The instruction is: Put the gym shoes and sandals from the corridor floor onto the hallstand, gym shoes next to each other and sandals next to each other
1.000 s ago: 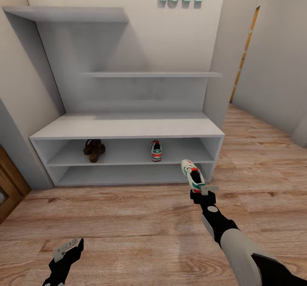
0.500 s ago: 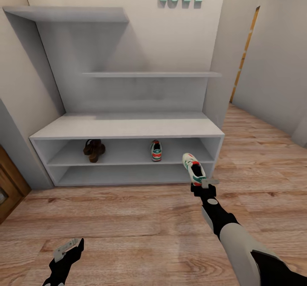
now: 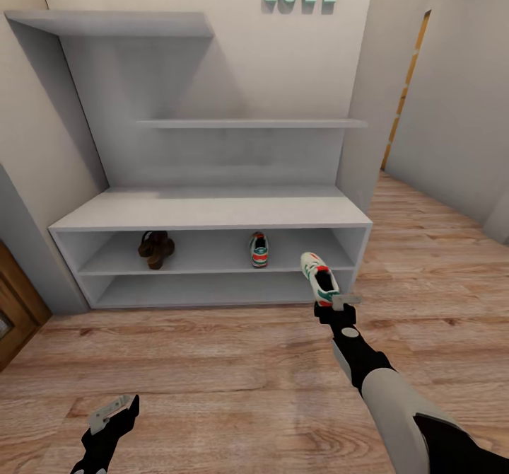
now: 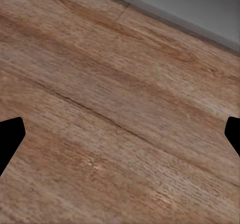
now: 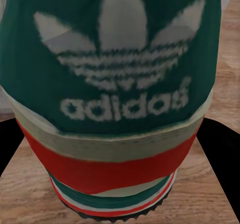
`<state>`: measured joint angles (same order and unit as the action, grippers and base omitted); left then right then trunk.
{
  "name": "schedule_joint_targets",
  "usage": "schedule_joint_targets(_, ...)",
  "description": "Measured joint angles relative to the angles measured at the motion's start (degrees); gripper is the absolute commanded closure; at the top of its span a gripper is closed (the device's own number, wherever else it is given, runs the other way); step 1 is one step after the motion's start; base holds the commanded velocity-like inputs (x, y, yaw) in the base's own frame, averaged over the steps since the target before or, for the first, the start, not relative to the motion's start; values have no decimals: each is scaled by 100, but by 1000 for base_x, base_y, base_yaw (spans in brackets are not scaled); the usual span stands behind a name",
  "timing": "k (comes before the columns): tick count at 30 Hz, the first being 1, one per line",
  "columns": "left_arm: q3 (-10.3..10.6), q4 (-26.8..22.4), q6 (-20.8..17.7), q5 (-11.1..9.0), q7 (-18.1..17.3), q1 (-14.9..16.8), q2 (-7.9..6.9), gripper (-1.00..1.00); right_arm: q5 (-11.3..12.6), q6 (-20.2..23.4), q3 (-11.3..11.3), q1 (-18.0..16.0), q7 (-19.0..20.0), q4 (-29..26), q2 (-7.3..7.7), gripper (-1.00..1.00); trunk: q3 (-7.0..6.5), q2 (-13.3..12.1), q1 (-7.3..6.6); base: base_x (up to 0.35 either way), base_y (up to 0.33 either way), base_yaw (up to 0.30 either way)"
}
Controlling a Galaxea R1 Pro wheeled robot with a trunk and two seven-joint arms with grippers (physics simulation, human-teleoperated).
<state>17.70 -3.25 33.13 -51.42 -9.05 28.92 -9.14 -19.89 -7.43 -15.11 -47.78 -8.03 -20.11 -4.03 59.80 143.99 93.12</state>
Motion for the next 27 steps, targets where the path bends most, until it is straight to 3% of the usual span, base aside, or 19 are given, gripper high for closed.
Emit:
schedule_joint_targets(21, 5, 0, 0, 7, -9, 0, 0, -100, -3, -3, 0, -3, 0, -1, -1, 100, 0, 0, 0, 83, 121, 0)
schedule_joint_targets(27, 6, 0, 0, 90, -9, 0, 0, -100, -7, -3, 0, -3, 0, -1, -1, 100, 0, 0, 0, 74, 70, 0)
